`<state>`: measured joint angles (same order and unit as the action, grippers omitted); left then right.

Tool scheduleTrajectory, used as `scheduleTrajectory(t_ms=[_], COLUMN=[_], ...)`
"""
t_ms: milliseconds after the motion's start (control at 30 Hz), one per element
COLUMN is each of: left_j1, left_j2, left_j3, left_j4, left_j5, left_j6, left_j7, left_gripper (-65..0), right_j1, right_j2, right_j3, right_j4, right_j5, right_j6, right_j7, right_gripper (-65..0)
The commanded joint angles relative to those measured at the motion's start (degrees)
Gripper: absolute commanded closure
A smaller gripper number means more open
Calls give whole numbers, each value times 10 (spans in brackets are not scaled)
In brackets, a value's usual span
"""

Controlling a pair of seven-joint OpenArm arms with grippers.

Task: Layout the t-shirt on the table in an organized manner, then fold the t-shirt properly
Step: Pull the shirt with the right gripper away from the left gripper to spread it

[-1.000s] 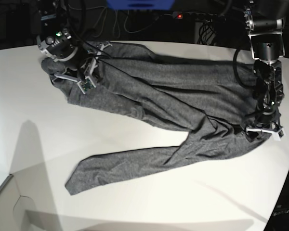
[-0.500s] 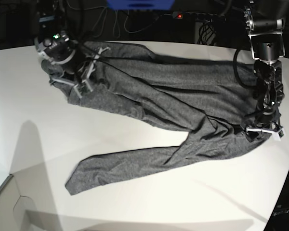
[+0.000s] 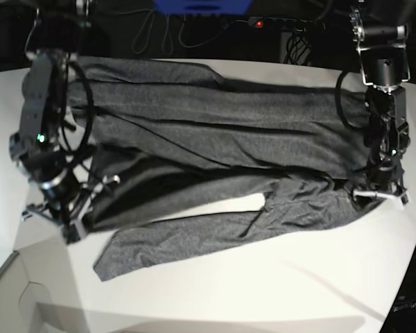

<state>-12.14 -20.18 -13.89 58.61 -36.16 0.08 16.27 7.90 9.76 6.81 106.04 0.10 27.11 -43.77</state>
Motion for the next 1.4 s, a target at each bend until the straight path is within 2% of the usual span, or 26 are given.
scheduleTrajectory(t_ms=[0,200,400,700,833,933,1000,1100,1300,1367], left_j1=[-15,-15,-16,-51,-72,-88,-101,-125,-132,-143], left_j2=[-11,-11,-12,-12,-10,-7,-7,-8,-10,-11], left_j3=[-3,-3,-3,-2,2,4,20,54,132,159], left_j4=[22,56,46,-21,-49,-73,-106,-160,-204,-206], left_j5=[0,4,5,5,5,5,5,5,5,5], left_j6=[-4,-4,-4,-4,-5,-5,-5,-5,-5,-5], left_j7=[-14,-12,-14,-15,-15,-15,-15,-18,-133,-154], left_gripper=[-463,-463,-466,-466,-466,-466,-467,-467,-467,-467], right_j1=[25,130,191,197,199,203,202,200,189,175], right_j2=[4,4,14,24,36,44,55,56,58,59], right_j3=[2,2,4,33,74,81,82,82,82,81], right_j4=[-9,-129,-250,-401,-438,-445,-449,-449,-416,-381], right_j5=[1,2,-1,-1,-1,-1,-1,-1,-1,-1], right_j6=[-3,-3,-3,-8,-10,-40,-53,-51,-52,-52], right_j7=[10,21,64,154,166,166,166,165,159,150], right_gripper=[0,0,0,0,0,0,0,0,0,-25])
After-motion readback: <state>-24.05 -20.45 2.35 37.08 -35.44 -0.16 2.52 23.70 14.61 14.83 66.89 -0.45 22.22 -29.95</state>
